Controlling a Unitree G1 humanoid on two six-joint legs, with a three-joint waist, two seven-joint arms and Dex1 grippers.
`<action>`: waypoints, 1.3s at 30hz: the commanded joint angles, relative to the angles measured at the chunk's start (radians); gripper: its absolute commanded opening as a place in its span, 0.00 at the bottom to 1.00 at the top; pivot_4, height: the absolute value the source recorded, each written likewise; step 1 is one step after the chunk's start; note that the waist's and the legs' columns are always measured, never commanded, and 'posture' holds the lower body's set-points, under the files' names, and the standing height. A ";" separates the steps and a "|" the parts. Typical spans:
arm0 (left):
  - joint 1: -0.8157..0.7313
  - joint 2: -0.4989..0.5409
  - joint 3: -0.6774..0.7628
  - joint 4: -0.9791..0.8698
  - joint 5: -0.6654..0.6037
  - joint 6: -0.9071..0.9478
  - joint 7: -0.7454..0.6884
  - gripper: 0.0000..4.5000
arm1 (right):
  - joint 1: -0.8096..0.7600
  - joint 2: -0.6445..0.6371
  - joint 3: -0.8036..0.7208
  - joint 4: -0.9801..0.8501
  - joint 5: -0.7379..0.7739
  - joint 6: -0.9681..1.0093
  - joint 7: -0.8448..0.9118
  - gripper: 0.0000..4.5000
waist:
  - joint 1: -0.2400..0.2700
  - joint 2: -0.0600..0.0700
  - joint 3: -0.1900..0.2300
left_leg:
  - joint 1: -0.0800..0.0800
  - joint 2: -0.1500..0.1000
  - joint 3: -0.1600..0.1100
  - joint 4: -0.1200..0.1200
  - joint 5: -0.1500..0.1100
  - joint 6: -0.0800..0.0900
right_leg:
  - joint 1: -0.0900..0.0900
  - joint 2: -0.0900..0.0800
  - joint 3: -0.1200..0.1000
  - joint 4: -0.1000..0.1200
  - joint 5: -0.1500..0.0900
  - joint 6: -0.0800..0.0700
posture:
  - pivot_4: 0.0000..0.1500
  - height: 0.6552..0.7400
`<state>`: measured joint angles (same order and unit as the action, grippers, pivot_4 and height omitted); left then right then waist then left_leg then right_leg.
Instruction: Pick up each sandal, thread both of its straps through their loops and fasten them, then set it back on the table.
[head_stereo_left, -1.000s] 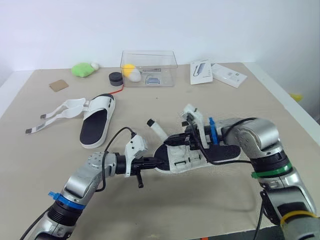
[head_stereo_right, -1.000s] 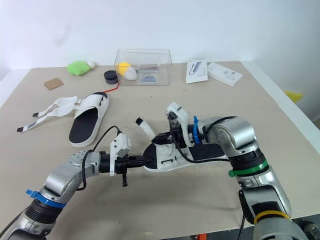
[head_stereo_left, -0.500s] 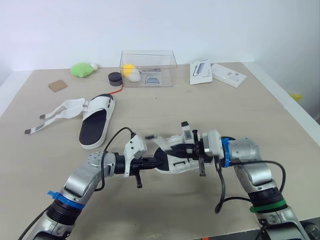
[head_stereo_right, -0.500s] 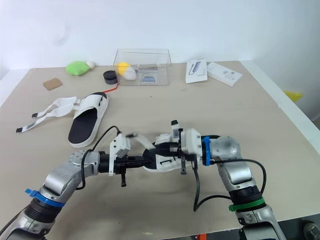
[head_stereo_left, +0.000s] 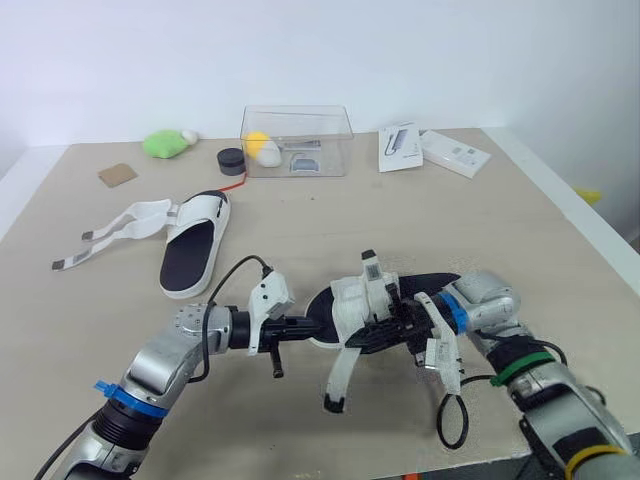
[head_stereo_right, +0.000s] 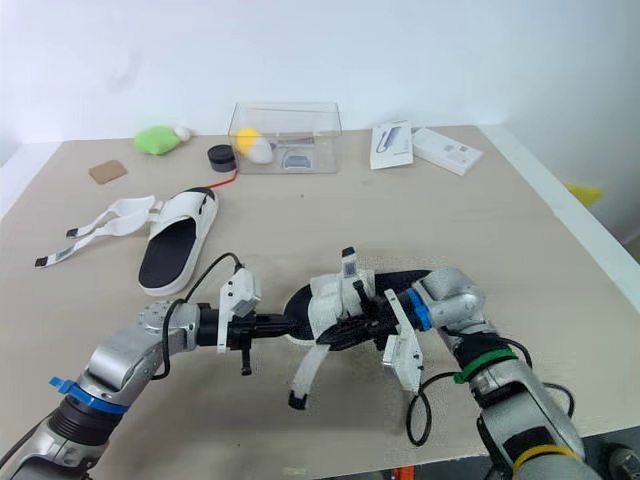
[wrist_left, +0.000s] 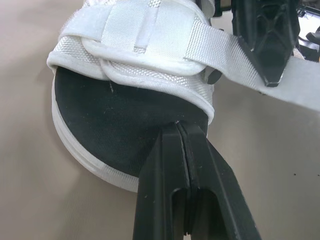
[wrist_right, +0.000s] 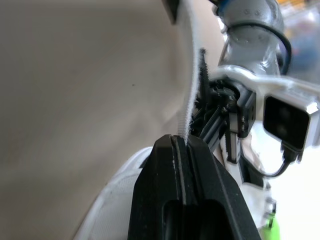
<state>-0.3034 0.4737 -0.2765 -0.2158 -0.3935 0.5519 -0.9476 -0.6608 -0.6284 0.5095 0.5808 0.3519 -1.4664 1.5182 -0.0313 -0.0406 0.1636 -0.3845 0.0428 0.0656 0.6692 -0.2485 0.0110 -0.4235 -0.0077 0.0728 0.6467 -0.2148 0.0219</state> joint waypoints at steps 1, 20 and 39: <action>0.007 0.010 0.001 0.001 0.009 0.011 0.006 0.00 | -0.017 -0.038 0.076 0.035 0.036 -0.036 -0.044 0.28 | 0.000 0.000 0.000 | 0.000 0.000 0.000 0.000 0.000 0.000 | 0.000 0.000 0.000 0.000 0.000 0.000 | 1.00 1.00; 0.036 0.017 -0.002 -0.032 -0.006 0.037 0.007 0.00 | 0.355 -0.615 -0.091 -0.811 0.574 1.451 -0.432 0.99 | 0.010 0.003 0.000 | -0.001 0.001 -0.001 -0.002 0.000 0.000 | -0.001 -0.007 -0.003 0.001 -0.002 -0.004 | 1.00 1.00; 0.040 0.026 0.003 -0.049 -0.012 0.056 -0.001 0.00 | 0.272 -0.434 -0.223 -0.972 0.832 2.523 -0.656 0.99 | 0.010 0.003 0.000 | -0.007 0.000 -0.004 0.000 -0.002 -0.001 | -0.004 0.000 -0.004 0.000 -0.003 0.002 | 1.00 1.00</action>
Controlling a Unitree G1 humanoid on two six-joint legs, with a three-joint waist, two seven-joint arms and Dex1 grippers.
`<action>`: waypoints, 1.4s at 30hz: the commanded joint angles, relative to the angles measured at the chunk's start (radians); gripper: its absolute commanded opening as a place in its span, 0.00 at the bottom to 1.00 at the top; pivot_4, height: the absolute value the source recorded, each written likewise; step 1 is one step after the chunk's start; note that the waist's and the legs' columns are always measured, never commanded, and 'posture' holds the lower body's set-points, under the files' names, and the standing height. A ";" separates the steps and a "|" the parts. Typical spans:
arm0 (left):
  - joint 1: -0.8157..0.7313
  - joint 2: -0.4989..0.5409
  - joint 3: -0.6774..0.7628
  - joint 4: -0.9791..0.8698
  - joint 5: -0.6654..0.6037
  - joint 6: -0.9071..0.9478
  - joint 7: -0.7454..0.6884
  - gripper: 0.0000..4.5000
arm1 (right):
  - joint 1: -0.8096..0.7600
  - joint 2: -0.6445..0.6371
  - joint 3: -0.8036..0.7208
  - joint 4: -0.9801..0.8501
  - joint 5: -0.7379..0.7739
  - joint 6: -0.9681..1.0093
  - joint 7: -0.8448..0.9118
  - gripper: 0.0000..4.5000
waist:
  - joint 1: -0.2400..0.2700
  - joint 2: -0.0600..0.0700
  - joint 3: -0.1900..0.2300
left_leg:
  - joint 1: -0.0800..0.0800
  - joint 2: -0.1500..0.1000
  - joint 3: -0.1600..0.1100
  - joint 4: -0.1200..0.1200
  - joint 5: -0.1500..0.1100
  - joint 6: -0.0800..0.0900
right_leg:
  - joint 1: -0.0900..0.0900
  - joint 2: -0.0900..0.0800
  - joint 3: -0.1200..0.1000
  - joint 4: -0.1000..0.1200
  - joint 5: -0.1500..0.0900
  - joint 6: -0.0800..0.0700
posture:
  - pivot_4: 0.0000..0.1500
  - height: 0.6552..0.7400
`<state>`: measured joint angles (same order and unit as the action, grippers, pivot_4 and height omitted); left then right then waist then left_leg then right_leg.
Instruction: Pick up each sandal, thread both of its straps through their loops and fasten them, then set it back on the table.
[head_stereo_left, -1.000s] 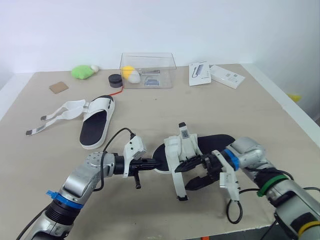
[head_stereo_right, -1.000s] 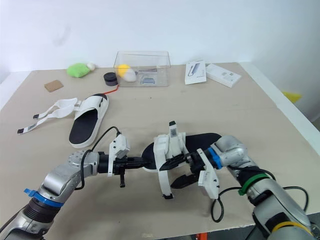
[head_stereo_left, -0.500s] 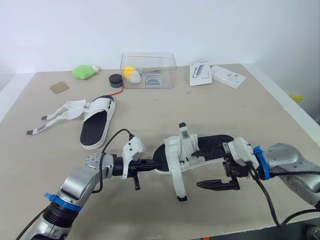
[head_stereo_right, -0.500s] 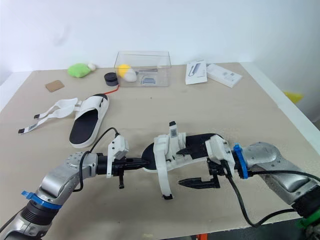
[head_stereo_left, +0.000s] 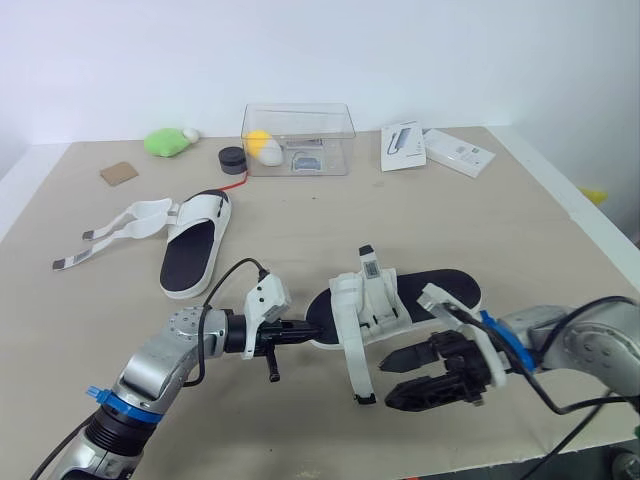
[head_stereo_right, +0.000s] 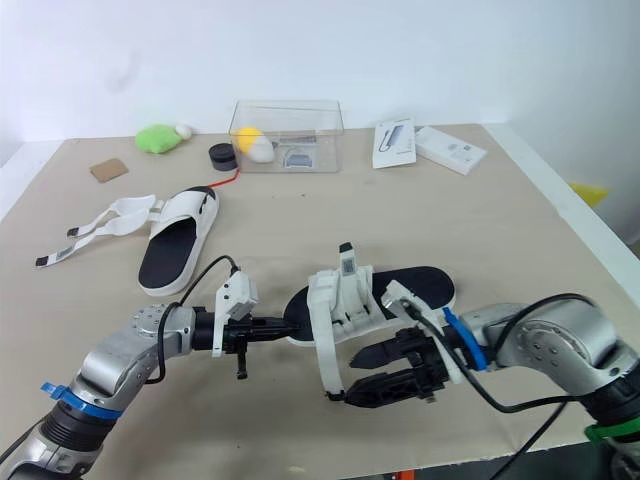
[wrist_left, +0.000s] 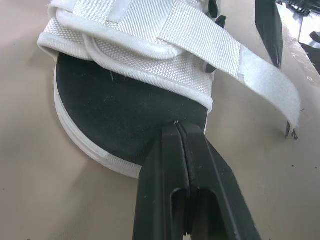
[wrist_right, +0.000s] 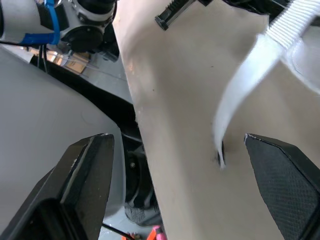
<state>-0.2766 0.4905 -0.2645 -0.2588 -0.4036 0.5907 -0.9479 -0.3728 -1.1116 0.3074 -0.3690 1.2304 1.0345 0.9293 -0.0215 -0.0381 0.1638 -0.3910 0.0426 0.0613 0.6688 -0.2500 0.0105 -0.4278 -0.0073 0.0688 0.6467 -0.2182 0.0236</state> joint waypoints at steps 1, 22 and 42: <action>0.014 0.009 -0.010 -0.009 -0.003 0.018 0.000 0.00 | -0.016 0.077 -0.020 -0.020 -0.075 0.026 -0.092 0.99 | 0.000 0.000 0.000 | 0.000 0.000 0.000 0.000 0.000 0.000 | 0.000 0.000 0.000 0.000 0.000 0.001 | 1.00 1.00; 0.014 -0.015 -0.012 0.003 0.005 0.008 0.015 0.00 | -0.452 0.222 -0.051 0.261 -0.176 0.473 0.059 0.02 | -0.008 0.000 0.000 | -0.001 0.000 0.002 0.001 0.000 0.000 | -0.003 0.000 0.002 0.000 0.002 0.000 | 1.00 1.00; 0.015 -0.031 -0.015 0.012 0.010 0.000 0.026 0.00 | -0.775 0.449 -0.024 0.873 -0.358 0.580 -0.020 0.02 | -0.002 0.000 -0.001 | -0.015 -0.004 0.002 0.003 0.001 0.002 | -0.013 0.000 0.002 0.000 0.008 0.006 | 1.00 1.00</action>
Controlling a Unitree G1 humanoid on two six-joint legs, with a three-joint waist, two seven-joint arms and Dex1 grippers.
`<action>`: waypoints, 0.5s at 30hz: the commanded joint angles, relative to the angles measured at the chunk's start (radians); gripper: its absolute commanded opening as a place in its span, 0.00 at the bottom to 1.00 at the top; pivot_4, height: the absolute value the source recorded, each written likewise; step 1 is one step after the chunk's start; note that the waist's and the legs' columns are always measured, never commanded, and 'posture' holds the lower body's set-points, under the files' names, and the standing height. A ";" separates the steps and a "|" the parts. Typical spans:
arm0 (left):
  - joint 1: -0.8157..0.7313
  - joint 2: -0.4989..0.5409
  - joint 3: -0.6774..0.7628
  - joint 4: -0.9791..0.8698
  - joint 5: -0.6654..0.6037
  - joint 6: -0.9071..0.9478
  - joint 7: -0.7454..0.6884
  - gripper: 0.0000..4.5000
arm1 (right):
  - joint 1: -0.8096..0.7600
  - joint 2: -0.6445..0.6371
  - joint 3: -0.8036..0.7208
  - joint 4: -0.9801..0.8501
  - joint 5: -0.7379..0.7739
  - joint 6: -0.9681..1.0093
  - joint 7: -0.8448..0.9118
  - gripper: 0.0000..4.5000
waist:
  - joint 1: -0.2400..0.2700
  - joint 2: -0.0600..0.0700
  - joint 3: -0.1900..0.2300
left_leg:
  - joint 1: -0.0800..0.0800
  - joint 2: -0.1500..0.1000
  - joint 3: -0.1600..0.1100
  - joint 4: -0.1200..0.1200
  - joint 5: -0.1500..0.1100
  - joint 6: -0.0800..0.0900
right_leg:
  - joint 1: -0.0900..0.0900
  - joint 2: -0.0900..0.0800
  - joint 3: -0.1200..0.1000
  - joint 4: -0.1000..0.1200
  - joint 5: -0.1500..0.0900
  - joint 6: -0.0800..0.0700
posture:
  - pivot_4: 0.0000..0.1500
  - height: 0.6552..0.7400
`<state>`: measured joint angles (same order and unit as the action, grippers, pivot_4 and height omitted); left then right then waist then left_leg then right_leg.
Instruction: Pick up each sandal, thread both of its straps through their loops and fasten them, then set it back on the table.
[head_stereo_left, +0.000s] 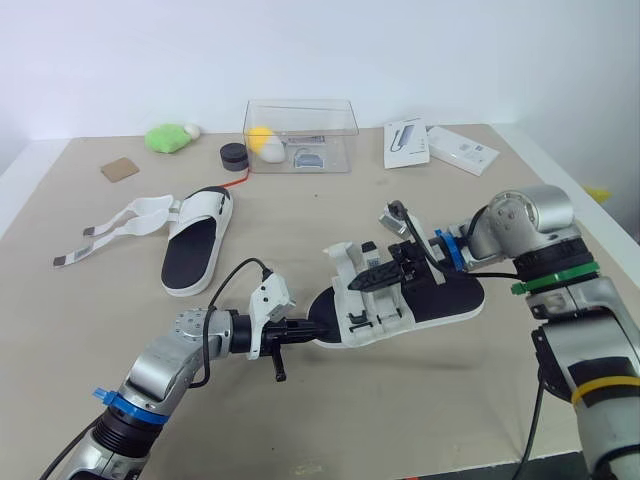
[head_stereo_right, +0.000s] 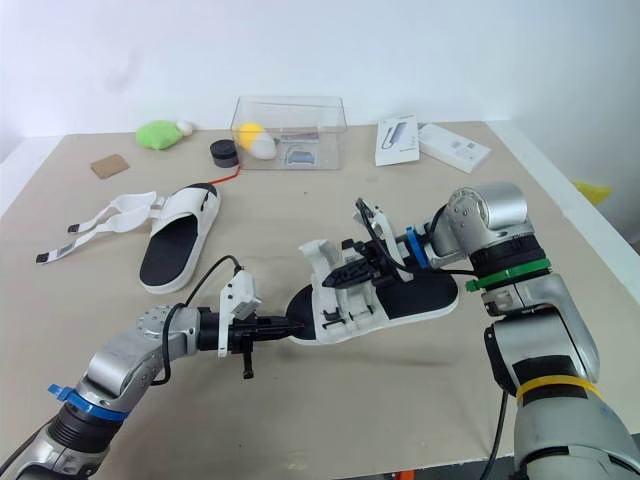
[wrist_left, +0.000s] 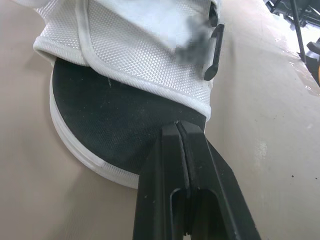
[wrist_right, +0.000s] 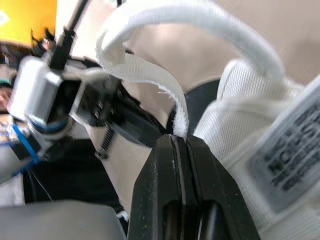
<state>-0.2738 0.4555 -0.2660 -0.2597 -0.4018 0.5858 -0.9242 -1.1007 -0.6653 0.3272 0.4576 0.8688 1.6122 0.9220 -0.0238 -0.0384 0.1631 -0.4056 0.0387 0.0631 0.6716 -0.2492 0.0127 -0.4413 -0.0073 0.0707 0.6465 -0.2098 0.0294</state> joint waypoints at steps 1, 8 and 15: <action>0.012 0.003 -0.014 0.014 0.009 0.003 0.003 0.00 | -0.055 0.003 -0.042 0.050 -0.003 0.002 -0.013 0.02 | 0.000 0.000 0.000 | 0.000 0.000 0.000 0.000 0.000 0.000 | 0.000 0.000 0.000 0.000 0.000 0.000 | 1.00 1.00; 0.009 0.000 -0.016 0.019 0.011 -0.002 0.003 0.00 | -0.050 -0.019 0.015 0.019 0.018 0.002 -0.002 0.02 | 0.000 0.000 0.000 | 0.000 0.000 0.000 0.000 0.000 0.000 | 0.000 0.000 0.000 0.000 0.000 0.000 | 1.00 1.00; 0.012 -0.003 -0.017 0.019 0.011 -0.004 0.007 0.00 | -0.040 -0.044 0.060 -0.032 0.075 0.002 -0.006 0.02 | 0.000 0.000 0.000 | 0.000 0.000 0.000 0.000 0.000 0.000 | 0.000 0.000 0.000 0.000 0.000 0.000 | 1.00 1.00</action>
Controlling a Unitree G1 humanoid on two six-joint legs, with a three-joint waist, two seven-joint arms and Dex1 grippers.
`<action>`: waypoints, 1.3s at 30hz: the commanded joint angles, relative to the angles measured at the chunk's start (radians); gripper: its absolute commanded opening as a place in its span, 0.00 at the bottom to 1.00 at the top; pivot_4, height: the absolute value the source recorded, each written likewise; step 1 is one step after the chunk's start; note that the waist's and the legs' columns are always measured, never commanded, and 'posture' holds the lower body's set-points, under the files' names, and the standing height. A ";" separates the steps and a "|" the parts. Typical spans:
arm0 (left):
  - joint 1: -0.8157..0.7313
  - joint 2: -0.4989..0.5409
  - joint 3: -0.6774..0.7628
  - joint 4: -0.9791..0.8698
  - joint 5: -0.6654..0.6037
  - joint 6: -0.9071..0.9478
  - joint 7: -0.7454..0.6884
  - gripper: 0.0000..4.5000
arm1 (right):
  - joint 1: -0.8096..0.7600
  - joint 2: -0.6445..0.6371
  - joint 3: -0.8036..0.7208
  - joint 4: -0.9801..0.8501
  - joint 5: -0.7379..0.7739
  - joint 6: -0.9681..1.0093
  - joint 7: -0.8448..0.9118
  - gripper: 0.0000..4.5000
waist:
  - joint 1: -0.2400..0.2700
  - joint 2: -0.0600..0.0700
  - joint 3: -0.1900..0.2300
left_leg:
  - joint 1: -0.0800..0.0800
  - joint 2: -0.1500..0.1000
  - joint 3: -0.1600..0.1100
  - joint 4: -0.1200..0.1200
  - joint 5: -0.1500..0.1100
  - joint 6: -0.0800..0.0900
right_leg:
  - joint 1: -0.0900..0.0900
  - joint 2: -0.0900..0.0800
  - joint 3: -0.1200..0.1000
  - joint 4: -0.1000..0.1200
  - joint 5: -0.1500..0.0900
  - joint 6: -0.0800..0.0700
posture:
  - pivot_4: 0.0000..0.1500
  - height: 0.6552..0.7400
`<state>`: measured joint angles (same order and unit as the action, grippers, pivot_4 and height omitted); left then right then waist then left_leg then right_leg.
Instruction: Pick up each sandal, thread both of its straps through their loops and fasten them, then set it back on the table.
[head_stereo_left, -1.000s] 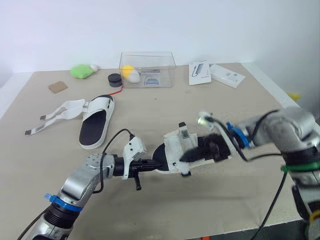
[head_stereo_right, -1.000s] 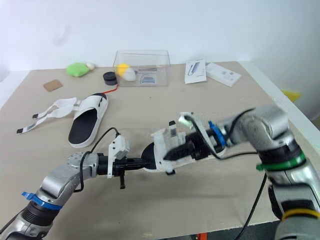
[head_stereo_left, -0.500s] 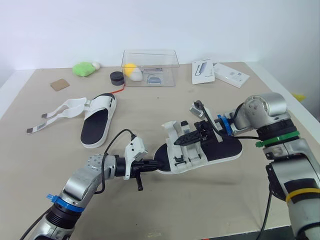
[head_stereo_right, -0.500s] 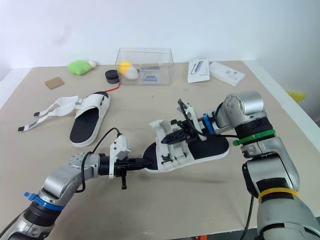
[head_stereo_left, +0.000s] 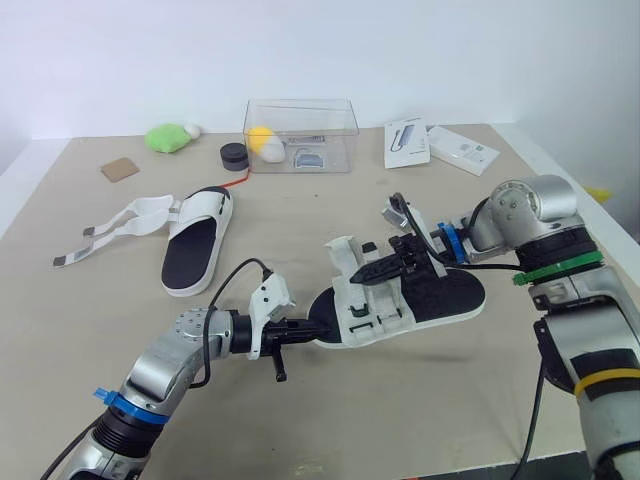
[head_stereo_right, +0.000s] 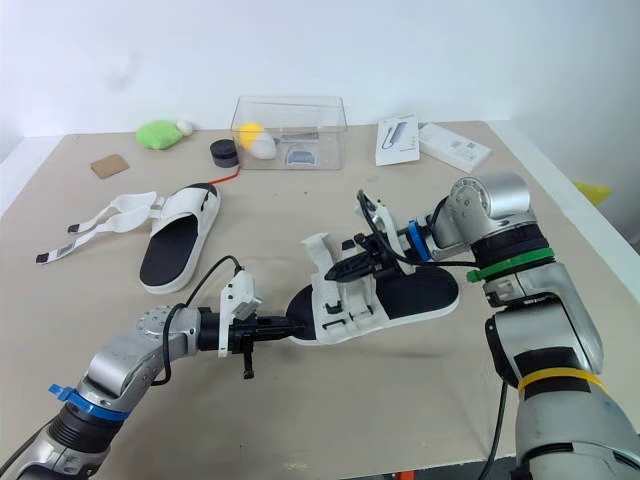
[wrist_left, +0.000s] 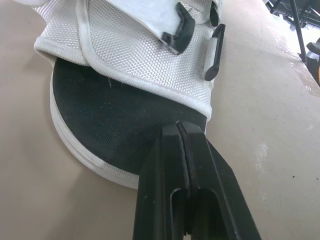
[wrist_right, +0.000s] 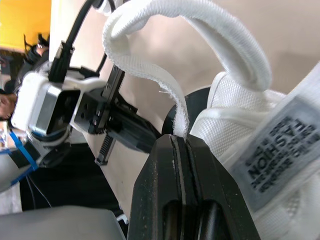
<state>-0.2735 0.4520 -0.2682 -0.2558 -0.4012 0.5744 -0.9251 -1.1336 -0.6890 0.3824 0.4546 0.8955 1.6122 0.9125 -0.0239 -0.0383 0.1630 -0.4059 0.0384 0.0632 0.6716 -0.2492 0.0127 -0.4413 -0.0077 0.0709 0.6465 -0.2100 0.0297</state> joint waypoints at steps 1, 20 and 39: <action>0.012 0.001 -0.015 0.015 0.010 0.006 0.007 0.00 | -0.011 -0.022 0.009 -0.028 0.059 0.002 0.002 0.02 | 0.000 0.000 0.000 | 0.000 0.000 0.000 0.000 0.000 0.000 | 0.000 0.000 0.000 0.000 0.000 0.000 | 1.00 1.00; 0.010 -0.004 -0.019 0.019 0.012 0.001 0.010 0.00 | -0.029 -0.048 0.048 -0.023 0.219 0.002 -0.091 0.02 | 0.000 0.000 0.000 | 0.000 0.000 0.000 0.000 0.000 0.000 | 0.000 0.000 0.000 0.000 0.000 0.000 | 1.00 1.00; 0.006 -0.003 -0.018 0.023 0.013 -0.002 0.009 0.00 | 0.081 -0.079 0.010 -0.265 0.146 0.002 -0.111 0.02 | 0.000 0.000 0.000 | 0.000 0.000 -0.001 0.000 0.000 0.000 | 0.000 0.000 0.000 0.000 -0.001 0.000 | 1.00 1.00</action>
<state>-0.2746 0.4452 -0.2711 -0.2499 -0.4007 0.5650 -0.9206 -1.0562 -0.7573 0.4238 0.2215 1.0350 1.6087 0.7859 -0.0238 -0.0383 0.1630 -0.4063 0.0389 0.0622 0.6712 -0.2492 0.0127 -0.4414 -0.0080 0.0705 0.6464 -0.2111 0.0301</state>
